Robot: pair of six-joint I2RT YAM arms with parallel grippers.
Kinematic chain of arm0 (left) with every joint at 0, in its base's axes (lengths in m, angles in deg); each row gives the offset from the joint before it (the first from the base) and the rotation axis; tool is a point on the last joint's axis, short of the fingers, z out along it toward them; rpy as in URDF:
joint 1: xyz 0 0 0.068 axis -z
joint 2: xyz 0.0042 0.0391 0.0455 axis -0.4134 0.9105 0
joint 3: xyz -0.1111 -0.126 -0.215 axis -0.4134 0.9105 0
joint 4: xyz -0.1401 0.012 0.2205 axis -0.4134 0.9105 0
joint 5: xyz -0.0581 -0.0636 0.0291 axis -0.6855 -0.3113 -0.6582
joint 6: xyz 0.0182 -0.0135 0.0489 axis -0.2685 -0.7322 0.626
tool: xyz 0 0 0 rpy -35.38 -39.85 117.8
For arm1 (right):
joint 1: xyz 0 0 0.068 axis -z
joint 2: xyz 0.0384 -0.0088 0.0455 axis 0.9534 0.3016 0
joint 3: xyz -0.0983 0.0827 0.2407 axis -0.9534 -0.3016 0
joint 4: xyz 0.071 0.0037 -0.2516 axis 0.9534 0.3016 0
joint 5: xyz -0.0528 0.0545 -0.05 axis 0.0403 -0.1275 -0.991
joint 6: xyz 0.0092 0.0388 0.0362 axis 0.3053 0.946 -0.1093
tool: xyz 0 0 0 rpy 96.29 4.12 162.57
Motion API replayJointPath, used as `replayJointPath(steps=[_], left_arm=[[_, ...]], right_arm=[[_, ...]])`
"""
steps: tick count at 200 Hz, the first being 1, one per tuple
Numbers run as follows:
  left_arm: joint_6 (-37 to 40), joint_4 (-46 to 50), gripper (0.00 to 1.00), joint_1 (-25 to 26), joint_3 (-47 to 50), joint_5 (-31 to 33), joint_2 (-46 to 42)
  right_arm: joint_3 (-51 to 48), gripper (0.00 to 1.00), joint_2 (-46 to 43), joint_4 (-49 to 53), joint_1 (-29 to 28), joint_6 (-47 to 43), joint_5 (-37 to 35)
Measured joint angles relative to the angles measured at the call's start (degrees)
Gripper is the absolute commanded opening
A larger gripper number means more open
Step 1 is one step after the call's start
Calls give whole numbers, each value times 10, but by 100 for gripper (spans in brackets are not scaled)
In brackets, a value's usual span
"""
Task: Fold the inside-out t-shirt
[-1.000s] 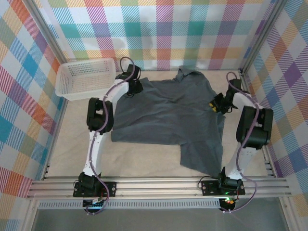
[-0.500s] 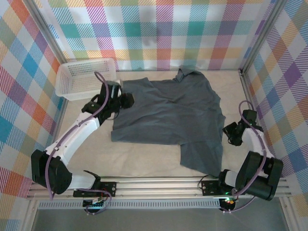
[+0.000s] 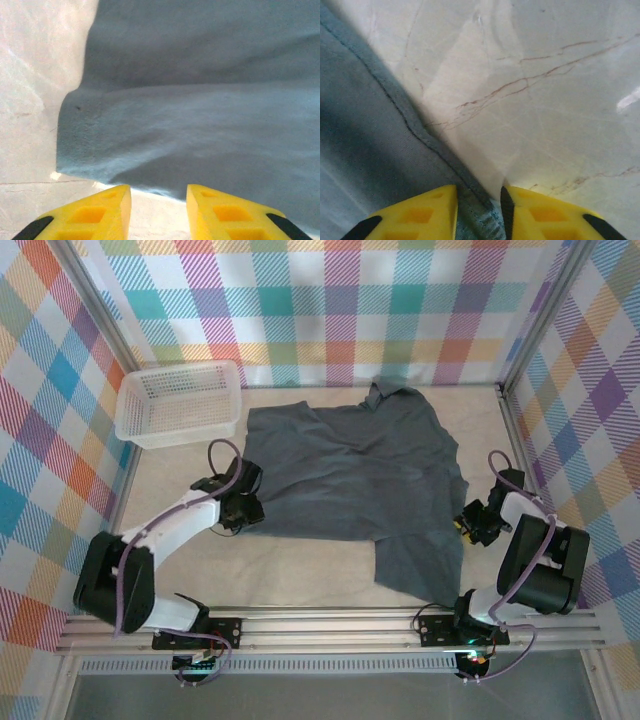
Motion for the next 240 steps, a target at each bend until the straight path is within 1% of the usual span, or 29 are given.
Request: replayJointPath(steps=[14,36,54,79,99,114,127,146,163,183,212,223,231,240], left_arm=[[-27,14,30,-3,0,28,41],[-56,30,30,-21,0,58,85],[-70,27,28,-40,1,70,98],[-78,21,27,-54,1,81,100],[-76,13,26,-61,2,80,98],[-69,-2,29,-63,15,74,85],[-61,-18,32,-64,36,59,57],[-50,-28,35,-64,55,39,8],[-38,-36,40,-65,58,23,-37],[-25,-49,44,-65,58,15,-85],[-10,-49,46,-65,58,18,-133],[-6,-46,46,-65,58,21,-143],[-5,-45,46,-65,58,24,-148],[-4,-44,46,-65,59,26,-152]], right_arm=[[15,23,10,20,-2,16,-19],[40,25,24,45,-7,38,-74],[56,25,31,54,-2,42,-110],[91,23,63,66,5,41,-132],[100,28,72,64,12,36,-116],[99,32,64,65,12,32,-87],[89,34,38,60,12,29,-57],[46,38,-30,54,12,26,-16],[11,42,-75,57,11,21,-4],[-8,42,-80,58,11,12,-1],[-10,36,-35,45,6,7,26],[-10,32,-21,38,0,7,34],[-10,23,-15,36,-4,6,34],[-9,7,-15,35,-5,11,32]])
